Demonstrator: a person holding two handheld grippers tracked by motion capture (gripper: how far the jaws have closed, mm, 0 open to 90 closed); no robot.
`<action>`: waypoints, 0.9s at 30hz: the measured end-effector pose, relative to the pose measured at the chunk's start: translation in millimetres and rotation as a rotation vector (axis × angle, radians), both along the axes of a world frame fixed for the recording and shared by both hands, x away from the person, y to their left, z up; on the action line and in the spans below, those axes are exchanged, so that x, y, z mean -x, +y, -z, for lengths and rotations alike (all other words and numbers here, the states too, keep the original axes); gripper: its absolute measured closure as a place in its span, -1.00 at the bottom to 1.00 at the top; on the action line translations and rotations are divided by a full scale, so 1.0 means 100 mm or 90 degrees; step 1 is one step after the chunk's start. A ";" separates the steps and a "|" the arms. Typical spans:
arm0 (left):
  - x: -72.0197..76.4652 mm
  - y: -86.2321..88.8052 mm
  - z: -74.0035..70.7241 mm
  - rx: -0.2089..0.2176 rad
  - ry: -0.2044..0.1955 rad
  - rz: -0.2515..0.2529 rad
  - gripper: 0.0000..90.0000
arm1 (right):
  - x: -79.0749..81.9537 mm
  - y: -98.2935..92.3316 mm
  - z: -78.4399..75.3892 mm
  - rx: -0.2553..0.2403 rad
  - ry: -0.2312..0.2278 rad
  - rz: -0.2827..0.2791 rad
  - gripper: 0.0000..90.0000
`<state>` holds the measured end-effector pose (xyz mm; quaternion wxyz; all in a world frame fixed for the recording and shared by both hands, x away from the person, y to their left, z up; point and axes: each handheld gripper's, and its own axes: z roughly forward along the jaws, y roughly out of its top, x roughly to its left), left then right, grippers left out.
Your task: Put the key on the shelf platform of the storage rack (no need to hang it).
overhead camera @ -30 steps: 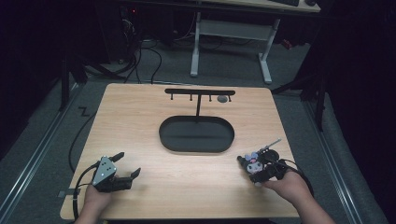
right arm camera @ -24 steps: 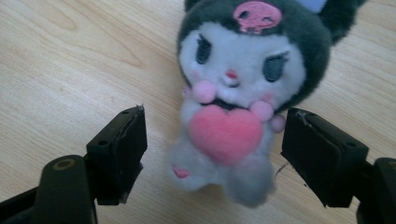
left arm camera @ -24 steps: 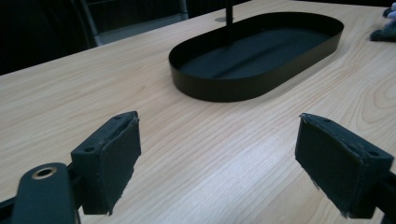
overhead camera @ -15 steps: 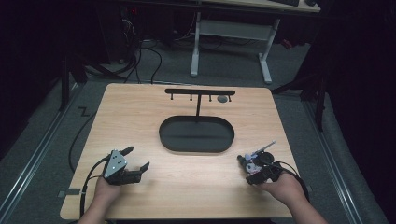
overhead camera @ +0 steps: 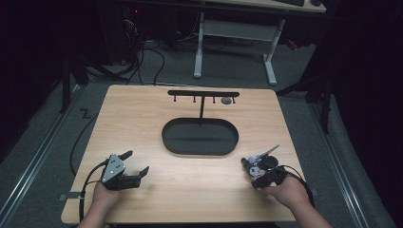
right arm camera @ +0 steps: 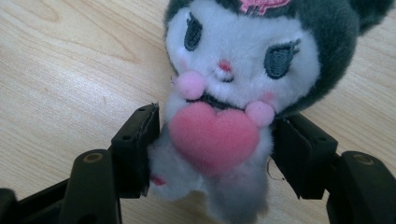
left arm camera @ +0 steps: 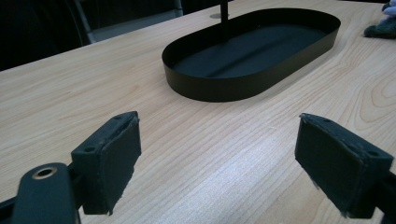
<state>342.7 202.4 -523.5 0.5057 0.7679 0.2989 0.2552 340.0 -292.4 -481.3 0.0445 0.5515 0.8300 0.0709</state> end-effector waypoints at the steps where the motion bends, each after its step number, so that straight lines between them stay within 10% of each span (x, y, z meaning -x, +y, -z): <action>1: 0.00 0.00 0.00 0.000 0.000 0.000 -0.67 | 0.00 0.00 0.00 0.000 0.000 0.000 -0.20; 27: -0.01 -0.03 0.00 -0.002 0.003 0.006 -0.67 | -0.15 0.16 -0.53 -0.013 -0.048 -0.023 0.03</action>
